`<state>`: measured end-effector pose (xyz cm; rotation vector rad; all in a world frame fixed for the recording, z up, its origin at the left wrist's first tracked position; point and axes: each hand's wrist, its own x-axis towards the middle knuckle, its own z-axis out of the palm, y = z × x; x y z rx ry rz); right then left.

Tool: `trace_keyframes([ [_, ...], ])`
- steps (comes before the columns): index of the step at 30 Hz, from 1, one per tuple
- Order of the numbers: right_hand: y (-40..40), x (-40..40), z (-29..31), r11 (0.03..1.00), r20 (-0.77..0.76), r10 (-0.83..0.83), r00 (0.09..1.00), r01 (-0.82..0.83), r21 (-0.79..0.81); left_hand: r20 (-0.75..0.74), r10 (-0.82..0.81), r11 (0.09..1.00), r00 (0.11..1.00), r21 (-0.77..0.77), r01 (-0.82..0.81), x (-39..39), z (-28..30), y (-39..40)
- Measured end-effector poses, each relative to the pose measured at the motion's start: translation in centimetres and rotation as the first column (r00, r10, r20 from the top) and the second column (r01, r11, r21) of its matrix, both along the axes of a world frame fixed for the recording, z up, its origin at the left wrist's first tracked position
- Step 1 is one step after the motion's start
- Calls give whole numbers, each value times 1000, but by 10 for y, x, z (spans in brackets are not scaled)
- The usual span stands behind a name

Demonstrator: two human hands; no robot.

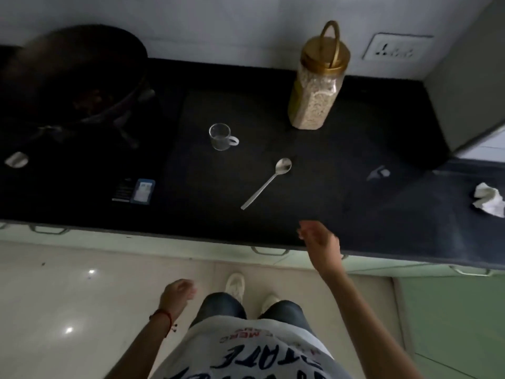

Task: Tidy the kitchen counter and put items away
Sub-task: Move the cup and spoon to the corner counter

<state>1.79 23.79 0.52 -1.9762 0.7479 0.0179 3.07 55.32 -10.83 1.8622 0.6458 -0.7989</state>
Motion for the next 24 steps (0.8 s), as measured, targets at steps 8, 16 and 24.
trace_keyframes([
  [8, -19, 135, -6, 993, -6, -41, 999, 40, -113, 29, 24, 999, 999, -45, -23, 37, 15, 13],
  [16, -10, 178, -22, 989, -105, -53, 993, 37, -145, 29, -13, 999, 999, -36, 14, 48, 24, 6],
  [24, -6, 161, -17, 994, -49, -103, 993, 101, -48, 307, -289, 938, 907, -96, 332, 87, 119, -32],
])
